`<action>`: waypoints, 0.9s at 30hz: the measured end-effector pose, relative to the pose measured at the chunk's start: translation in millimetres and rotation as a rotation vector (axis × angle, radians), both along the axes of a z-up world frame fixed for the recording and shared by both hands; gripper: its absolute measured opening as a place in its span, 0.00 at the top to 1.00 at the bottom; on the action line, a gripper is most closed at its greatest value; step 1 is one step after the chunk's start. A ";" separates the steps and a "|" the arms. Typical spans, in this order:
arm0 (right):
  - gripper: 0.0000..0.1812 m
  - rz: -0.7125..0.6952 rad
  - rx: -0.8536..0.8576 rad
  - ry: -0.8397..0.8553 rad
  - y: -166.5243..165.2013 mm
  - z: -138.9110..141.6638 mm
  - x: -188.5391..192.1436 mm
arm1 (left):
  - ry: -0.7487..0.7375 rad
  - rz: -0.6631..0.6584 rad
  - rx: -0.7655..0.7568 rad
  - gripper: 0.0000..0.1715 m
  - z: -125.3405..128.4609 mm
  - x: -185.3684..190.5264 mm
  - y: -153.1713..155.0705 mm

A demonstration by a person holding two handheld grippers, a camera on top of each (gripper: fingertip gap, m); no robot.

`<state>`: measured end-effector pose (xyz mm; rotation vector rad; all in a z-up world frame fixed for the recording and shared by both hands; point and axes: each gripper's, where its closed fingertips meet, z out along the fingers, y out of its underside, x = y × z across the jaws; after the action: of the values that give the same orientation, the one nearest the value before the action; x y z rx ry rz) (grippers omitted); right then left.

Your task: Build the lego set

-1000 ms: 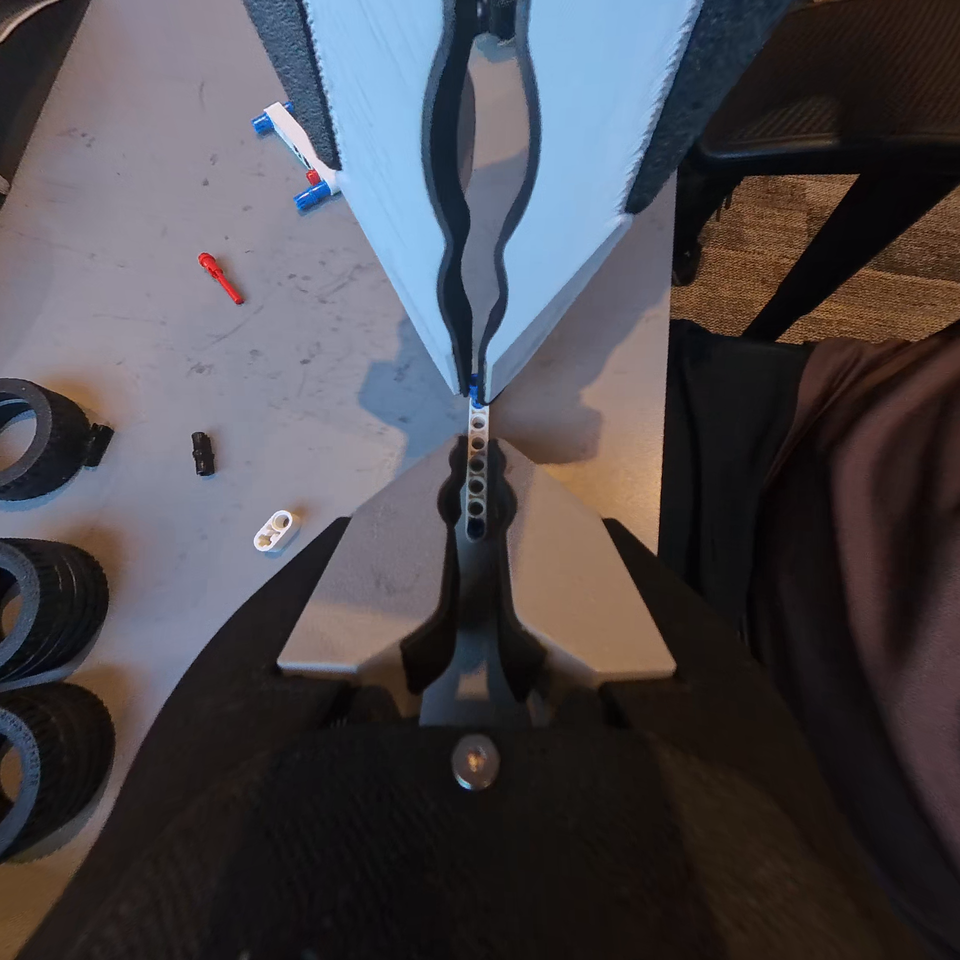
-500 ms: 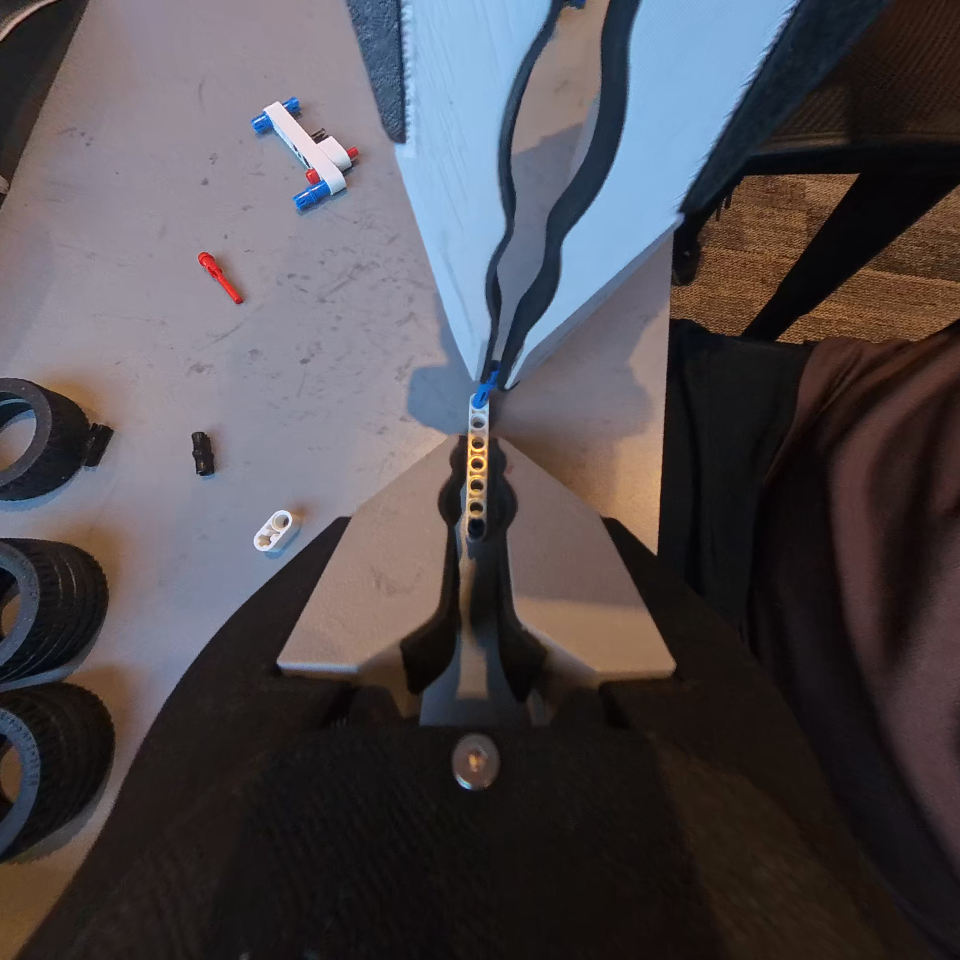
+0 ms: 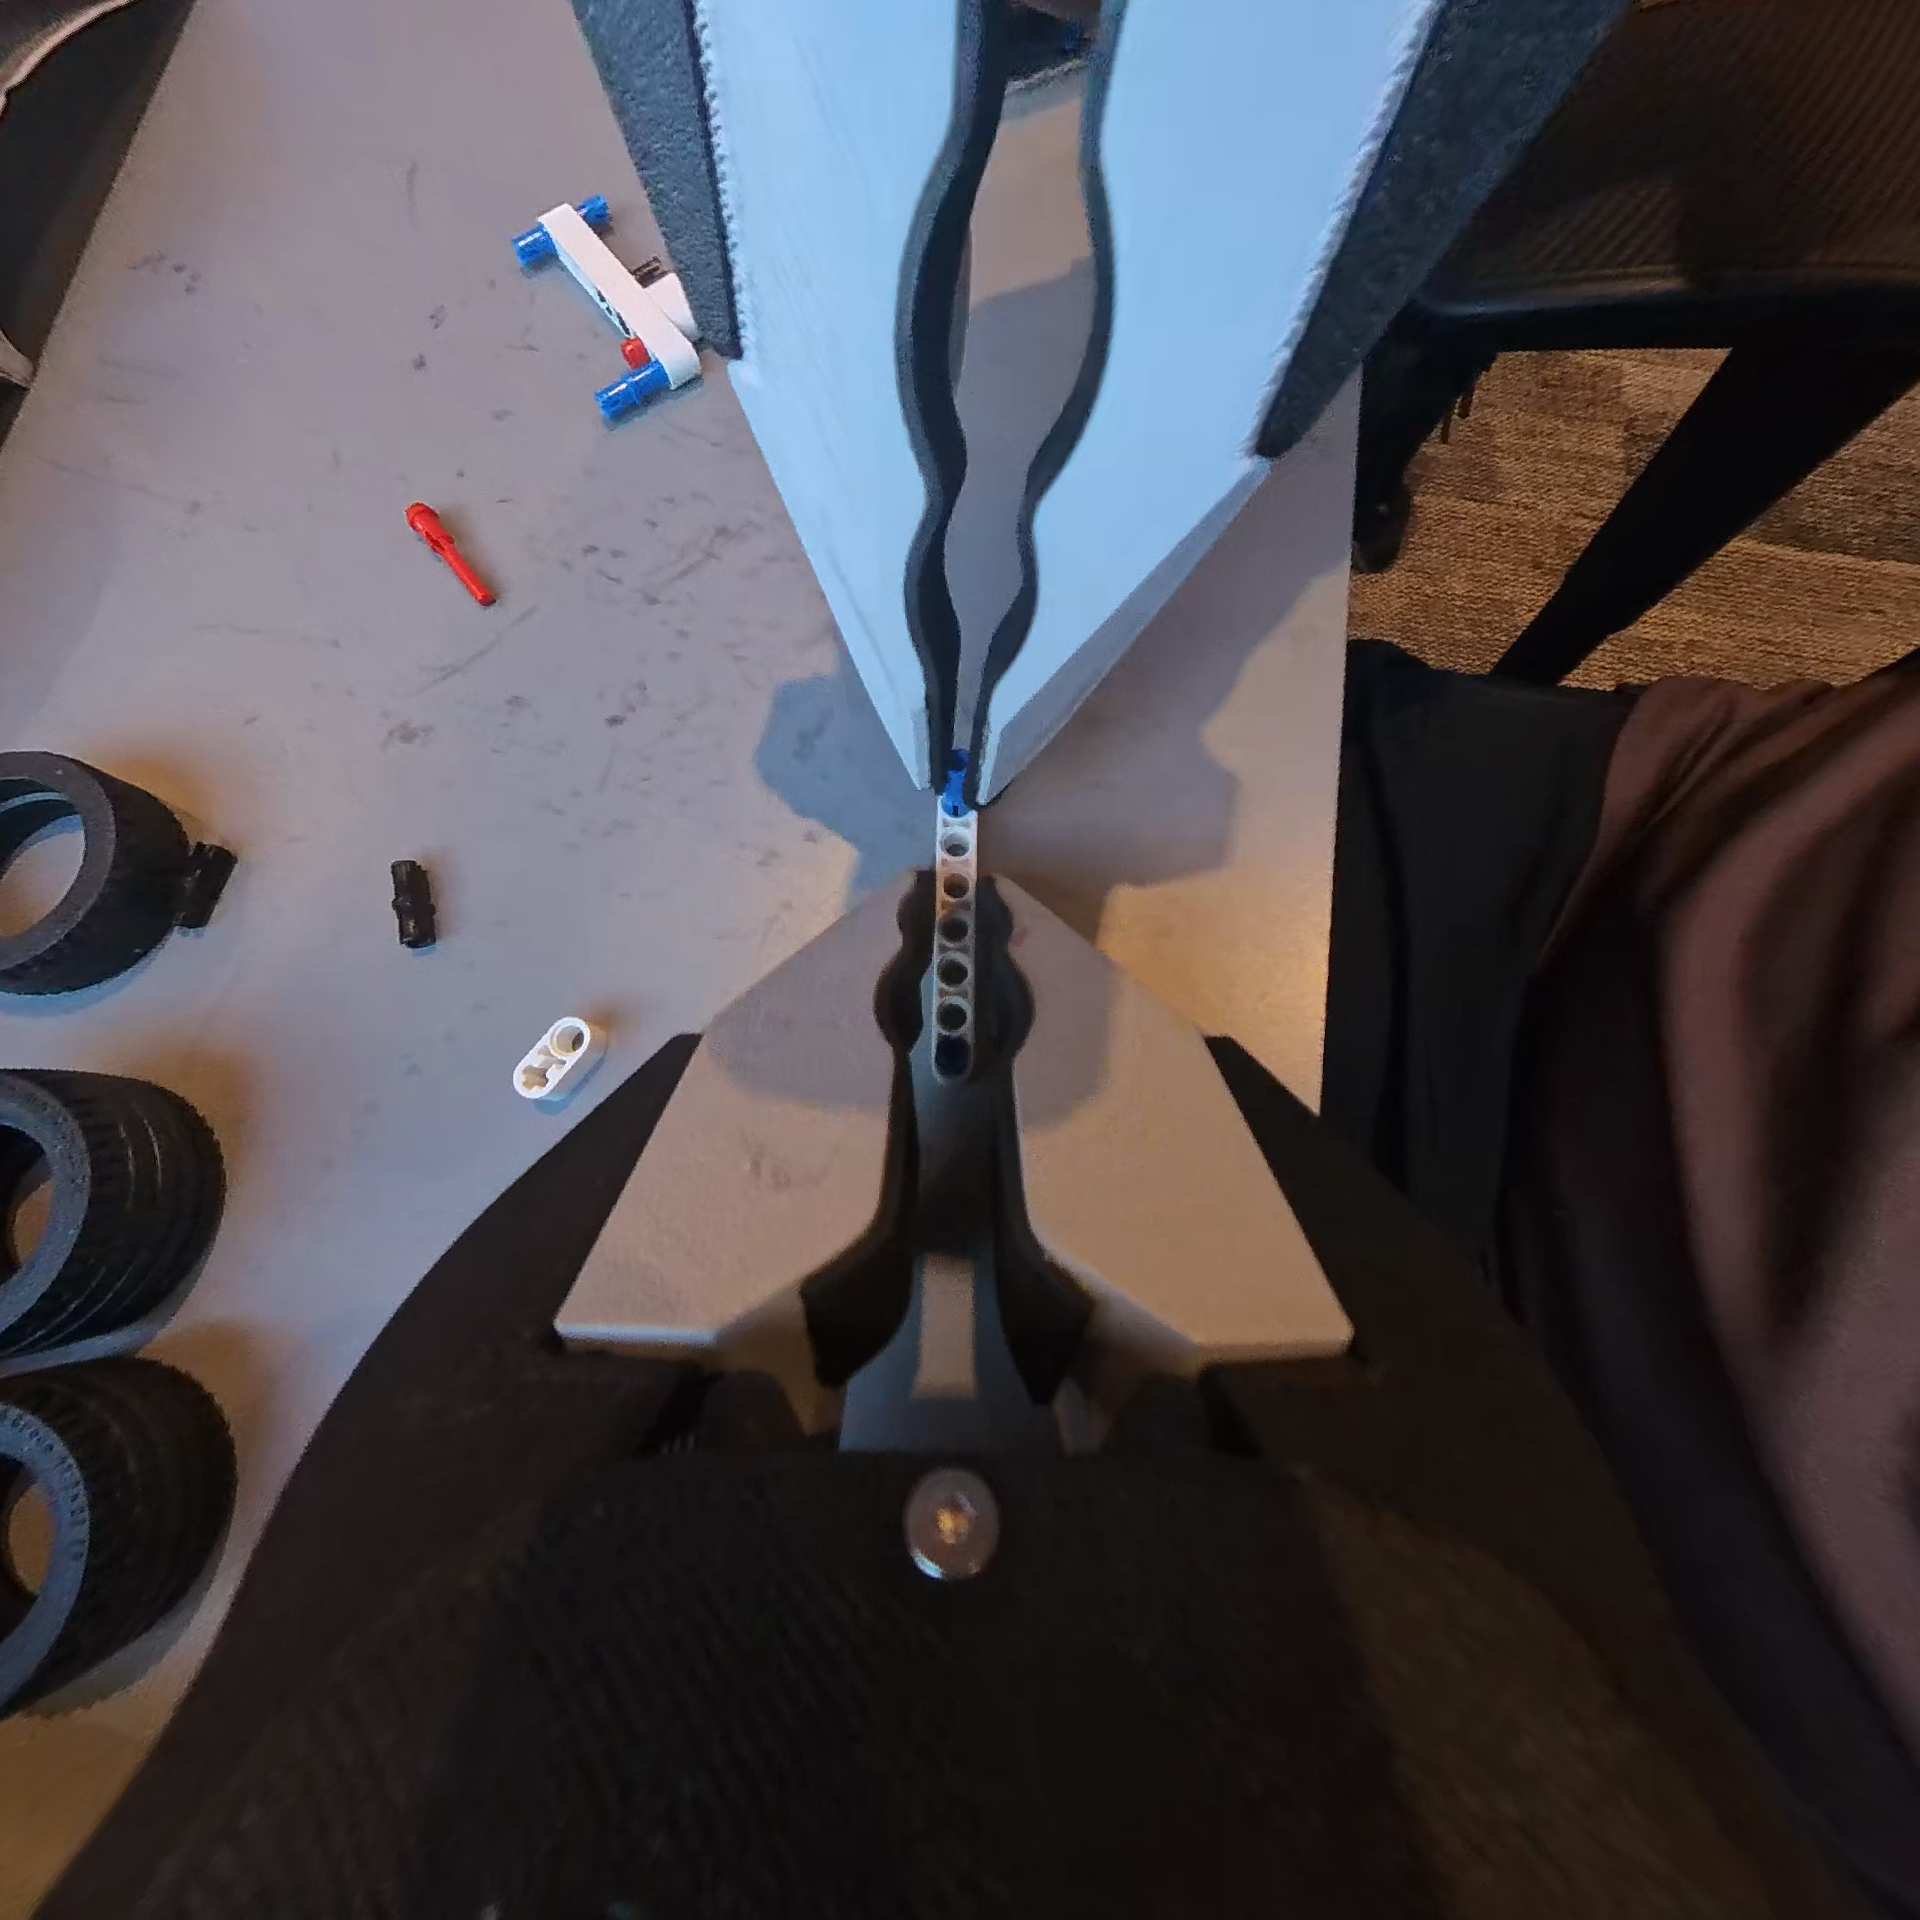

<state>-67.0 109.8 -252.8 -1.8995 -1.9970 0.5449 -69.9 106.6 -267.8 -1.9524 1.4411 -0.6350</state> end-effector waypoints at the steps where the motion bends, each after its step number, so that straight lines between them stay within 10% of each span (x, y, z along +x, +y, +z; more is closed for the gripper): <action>1: 0.98 -0.018 -0.020 0.003 0.4 0.1 -0.1 | -0.001 0.000 -0.002 0.97 0.0 0.1 0.0; 15: 0.83 -0.145 0.008 0.204 5.5 -0.8 0.1 | -0.081 0.009 -0.097 0.97 8.2 -1.1 0.4; 27: 0.83 -0.025 0.545 0.212 6.9 8.9 -18.0 | -0.220 0.100 -0.489 0.97 10.7 -7.2 0.0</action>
<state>-85.0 116.6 -243.9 -1.4648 -1.7528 0.1573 -77.0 106.6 -257.1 -2.2122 1.1159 -1.2027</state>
